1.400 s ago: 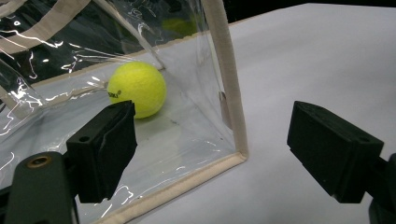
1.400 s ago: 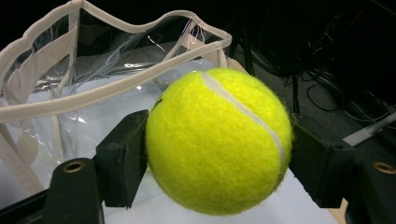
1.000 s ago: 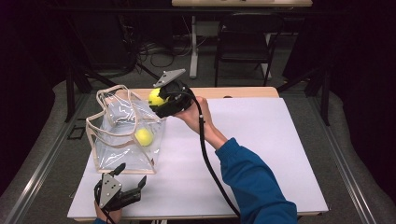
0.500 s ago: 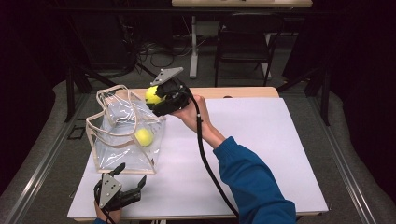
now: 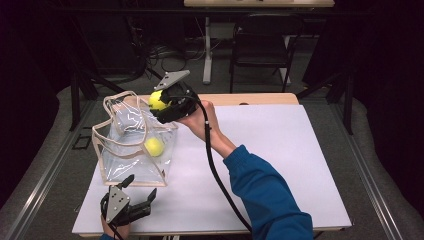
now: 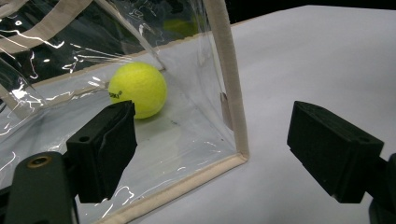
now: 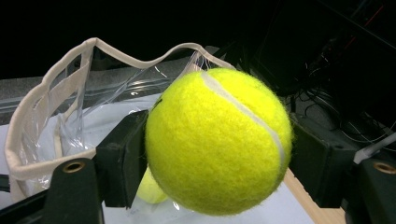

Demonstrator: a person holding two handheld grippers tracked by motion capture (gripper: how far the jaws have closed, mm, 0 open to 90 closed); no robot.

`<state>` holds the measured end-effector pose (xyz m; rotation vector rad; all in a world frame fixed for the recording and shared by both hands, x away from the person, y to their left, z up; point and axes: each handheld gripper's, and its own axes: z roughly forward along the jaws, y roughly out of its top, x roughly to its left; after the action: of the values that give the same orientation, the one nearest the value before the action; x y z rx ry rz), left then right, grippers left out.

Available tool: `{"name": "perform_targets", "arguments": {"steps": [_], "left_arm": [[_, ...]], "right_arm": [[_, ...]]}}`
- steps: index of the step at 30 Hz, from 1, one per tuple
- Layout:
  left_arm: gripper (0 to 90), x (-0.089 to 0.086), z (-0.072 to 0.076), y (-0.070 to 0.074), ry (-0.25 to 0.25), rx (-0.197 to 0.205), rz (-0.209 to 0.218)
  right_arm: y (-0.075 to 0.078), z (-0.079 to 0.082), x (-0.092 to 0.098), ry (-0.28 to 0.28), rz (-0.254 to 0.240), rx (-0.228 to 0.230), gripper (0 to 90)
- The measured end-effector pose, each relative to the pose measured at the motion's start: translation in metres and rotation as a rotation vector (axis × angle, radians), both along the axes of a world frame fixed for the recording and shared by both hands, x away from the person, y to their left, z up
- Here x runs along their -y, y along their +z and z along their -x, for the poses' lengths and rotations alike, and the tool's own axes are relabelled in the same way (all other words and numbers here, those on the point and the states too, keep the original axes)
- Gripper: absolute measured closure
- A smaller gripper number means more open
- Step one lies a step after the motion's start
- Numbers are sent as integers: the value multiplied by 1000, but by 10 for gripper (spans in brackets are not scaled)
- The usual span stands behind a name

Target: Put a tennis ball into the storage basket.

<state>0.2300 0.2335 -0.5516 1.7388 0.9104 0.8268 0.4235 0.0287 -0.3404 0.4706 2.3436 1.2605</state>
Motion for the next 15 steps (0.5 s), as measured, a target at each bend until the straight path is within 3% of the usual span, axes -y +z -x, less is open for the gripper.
{"name": "perform_targets", "arguments": {"steps": [15], "left_arm": [[160,0,0,0,0,0,3]], "right_arm": [[0,-1,-4,-3,-30,7,261]]}}
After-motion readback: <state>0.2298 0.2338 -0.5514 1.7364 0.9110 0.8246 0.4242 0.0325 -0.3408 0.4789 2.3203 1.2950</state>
